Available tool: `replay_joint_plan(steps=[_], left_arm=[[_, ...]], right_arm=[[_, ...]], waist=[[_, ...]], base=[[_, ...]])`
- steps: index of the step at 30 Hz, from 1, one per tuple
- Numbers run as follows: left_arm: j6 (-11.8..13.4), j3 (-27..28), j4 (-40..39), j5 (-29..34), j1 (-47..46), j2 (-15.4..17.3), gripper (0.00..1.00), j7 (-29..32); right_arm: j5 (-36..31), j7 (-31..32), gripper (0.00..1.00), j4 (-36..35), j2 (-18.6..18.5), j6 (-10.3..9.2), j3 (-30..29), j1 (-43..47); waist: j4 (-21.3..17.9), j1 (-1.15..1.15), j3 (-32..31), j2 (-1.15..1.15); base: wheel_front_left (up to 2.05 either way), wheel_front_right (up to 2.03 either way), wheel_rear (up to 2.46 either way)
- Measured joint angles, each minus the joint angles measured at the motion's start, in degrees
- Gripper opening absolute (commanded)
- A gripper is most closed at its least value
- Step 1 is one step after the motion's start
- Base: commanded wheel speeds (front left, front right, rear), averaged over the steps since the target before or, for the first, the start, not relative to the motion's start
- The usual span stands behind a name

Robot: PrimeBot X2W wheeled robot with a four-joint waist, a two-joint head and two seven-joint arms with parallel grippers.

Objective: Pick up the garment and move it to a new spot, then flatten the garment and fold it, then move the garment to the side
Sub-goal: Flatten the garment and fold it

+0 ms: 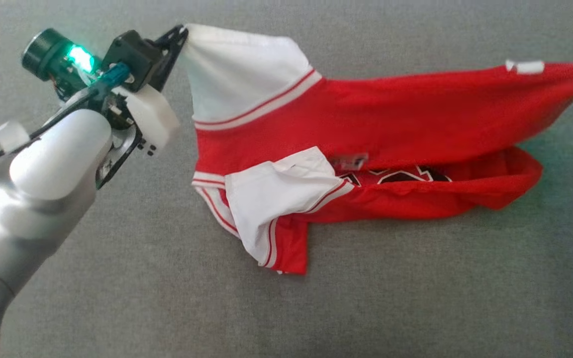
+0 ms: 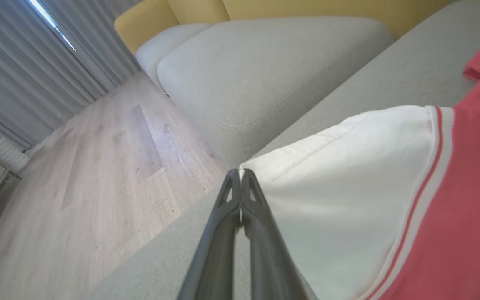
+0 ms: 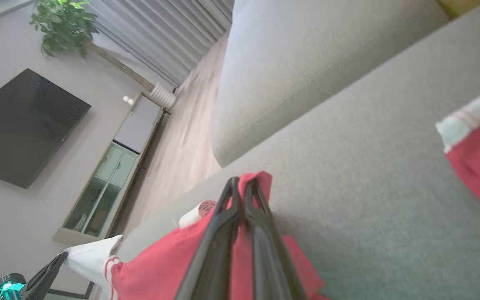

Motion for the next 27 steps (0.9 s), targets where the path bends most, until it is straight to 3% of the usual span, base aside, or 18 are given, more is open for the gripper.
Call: replay_joint_plan(steps=[6, 9, 20, 27], left_arm=[[1.7, 2.3, -1.2, 0.7, -0.6, 1.8, 0.0, -8.3], [1.6, 5.4, -2.9, -2.1, -0.8, 2.9, 0.0, -9.8], [0.7, 9.4, -14.4, -5.5, -1.4, 11.2, 0.0, -9.5], [2.4, 11.9, -23.1, -6.1, -5.3, 14.9, 0.0, -7.4]], right_arm=[[-2.1, -4.3, 0.0, -6.6, -3.3, 0.0, -0.3, -1.3], [-3.1, -6.0, 0.0, -10.1, -5.7, 0.0, -0.2, -1.8], [-5.2, -8.2, 0.0, -19.2, -14.2, 0.0, -1.0, -2.8], [-5.2, -8.5, 0.0, -20.4, -16.0, 0.0, -2.6, -7.1]], waist=[[-0.5, 0.0, -4.4, 0.0], [-0.9, -0.01, -7.3, 0.0], [-2.7, -0.02, -17.7, 0.0], [-4.5, -0.02, -20.1, 0.0]], base=[[0.0, 0.0, 0.0], [0.0, 0.0, 0.0], [0.0, 0.0, 0.0], [0.0, 0.0, 0.0]])
